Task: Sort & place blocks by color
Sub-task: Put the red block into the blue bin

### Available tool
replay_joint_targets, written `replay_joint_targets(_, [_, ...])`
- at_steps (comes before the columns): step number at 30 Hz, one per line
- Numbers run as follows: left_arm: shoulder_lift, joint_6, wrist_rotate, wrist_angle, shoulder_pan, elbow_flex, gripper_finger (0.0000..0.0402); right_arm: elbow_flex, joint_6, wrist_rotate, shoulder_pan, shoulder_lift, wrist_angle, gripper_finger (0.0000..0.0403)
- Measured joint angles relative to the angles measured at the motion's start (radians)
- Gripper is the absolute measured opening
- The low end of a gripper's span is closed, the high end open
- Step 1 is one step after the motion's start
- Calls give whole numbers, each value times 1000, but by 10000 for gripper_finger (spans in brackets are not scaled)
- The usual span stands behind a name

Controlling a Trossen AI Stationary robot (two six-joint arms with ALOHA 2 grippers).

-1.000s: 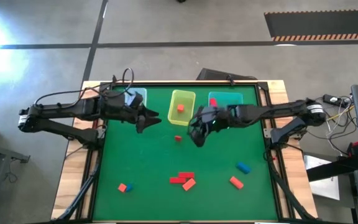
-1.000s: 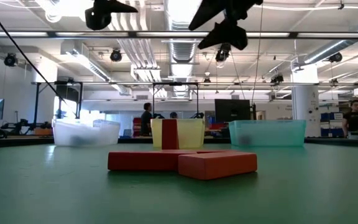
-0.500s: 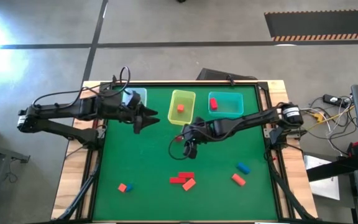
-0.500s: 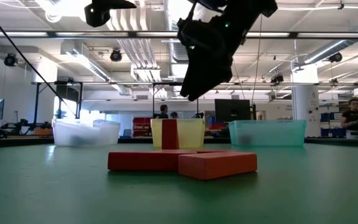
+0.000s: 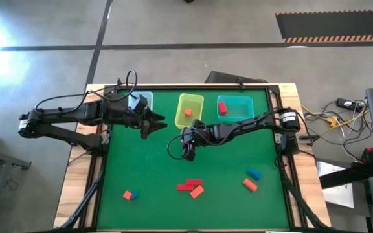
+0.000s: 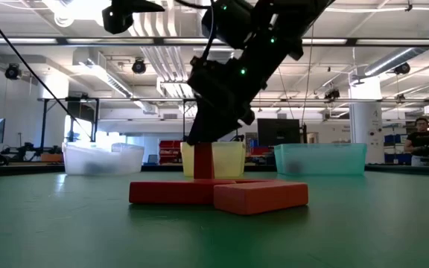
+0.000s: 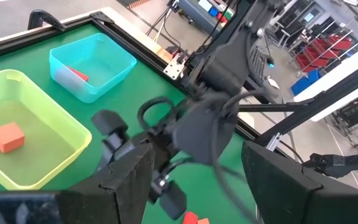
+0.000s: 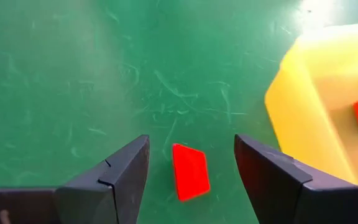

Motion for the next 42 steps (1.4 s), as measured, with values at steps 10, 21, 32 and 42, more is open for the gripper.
replay_joint_targets(10, [0, -1, -7, 0, 0, 0, 225, 0, -24, -54, -9, 75, 64, 200])
replay_joint_targets(21, [6, -2, -30, 5, 0, -1, 225, 0, -27, -53, -14, 85, 96, 45])
replay_joint_targets(32, [15, -4, -31, 3, 0, -2, 225, -1, -45, -81, -14, 52, 78, 29])
replay_joint_targets(42, [16, -4, -31, 1, 0, -2, 225, -1, -9, -72, -28, -102, -12, 29])
